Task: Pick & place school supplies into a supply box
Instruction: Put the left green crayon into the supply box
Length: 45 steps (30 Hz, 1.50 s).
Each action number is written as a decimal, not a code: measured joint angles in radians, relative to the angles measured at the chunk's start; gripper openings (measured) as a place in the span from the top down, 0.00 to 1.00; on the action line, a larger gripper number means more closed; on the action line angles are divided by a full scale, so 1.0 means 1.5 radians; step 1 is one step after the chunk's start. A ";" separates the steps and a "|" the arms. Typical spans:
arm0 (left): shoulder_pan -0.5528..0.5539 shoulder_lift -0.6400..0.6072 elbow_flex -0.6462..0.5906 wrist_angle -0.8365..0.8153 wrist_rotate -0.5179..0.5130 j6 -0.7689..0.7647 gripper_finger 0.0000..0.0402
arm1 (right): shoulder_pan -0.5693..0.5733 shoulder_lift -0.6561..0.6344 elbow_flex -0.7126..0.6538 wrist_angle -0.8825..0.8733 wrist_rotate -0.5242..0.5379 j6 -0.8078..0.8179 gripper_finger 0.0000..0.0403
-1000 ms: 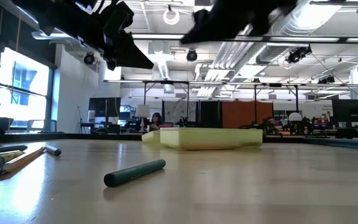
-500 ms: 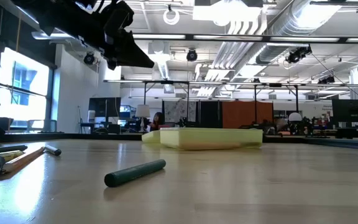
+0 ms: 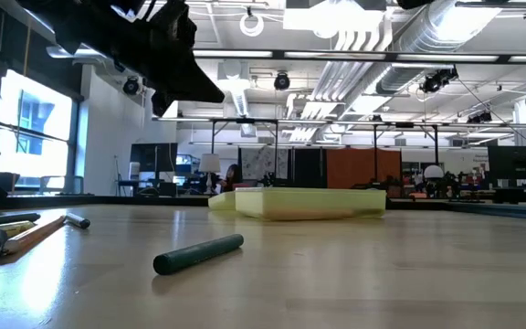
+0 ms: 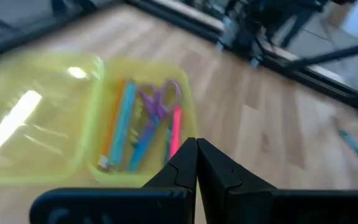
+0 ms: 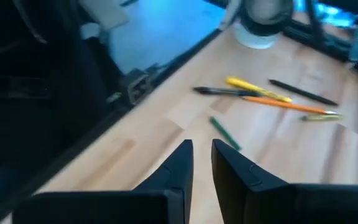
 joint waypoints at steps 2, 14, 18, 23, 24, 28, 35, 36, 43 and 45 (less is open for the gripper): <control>0.000 0.000 0.000 -0.025 0.036 -0.014 0.88 | 0.000 0.000 -0.007 0.000 0.033 0.000 0.91; -0.005 0.003 0.120 -0.383 0.201 0.123 0.88 | -0.001 0.000 -0.006 0.011 0.159 -0.002 0.90; -0.026 0.028 0.199 -0.533 0.145 0.220 0.88 | -0.001 0.000 -0.006 0.014 0.163 -0.002 0.91; -0.044 0.058 0.237 -0.585 0.115 0.277 0.88 | -0.003 0.001 -0.006 0.016 0.163 -0.002 0.91; -0.045 0.064 0.238 -0.583 0.116 0.279 0.88 | -0.003 0.000 -0.006 0.015 0.163 -0.002 0.91; -0.054 0.090 0.240 -0.607 0.119 0.278 0.79 | -0.003 0.001 -0.006 0.014 0.158 -0.002 0.90; -0.080 0.124 0.239 -0.626 0.171 0.322 0.59 | -0.003 0.001 -0.006 0.003 0.158 -0.002 0.91; -0.086 0.129 0.241 -0.617 0.188 0.330 0.58 | -0.003 0.001 -0.006 0.000 0.158 -0.002 0.91; -0.141 0.162 0.239 -0.639 0.201 0.333 0.57 | -0.003 0.001 -0.006 -0.002 0.158 -0.002 0.90; -0.157 0.177 0.239 -0.629 0.200 0.333 0.58 | -0.003 0.001 -0.006 -0.004 0.157 -0.001 0.90</control>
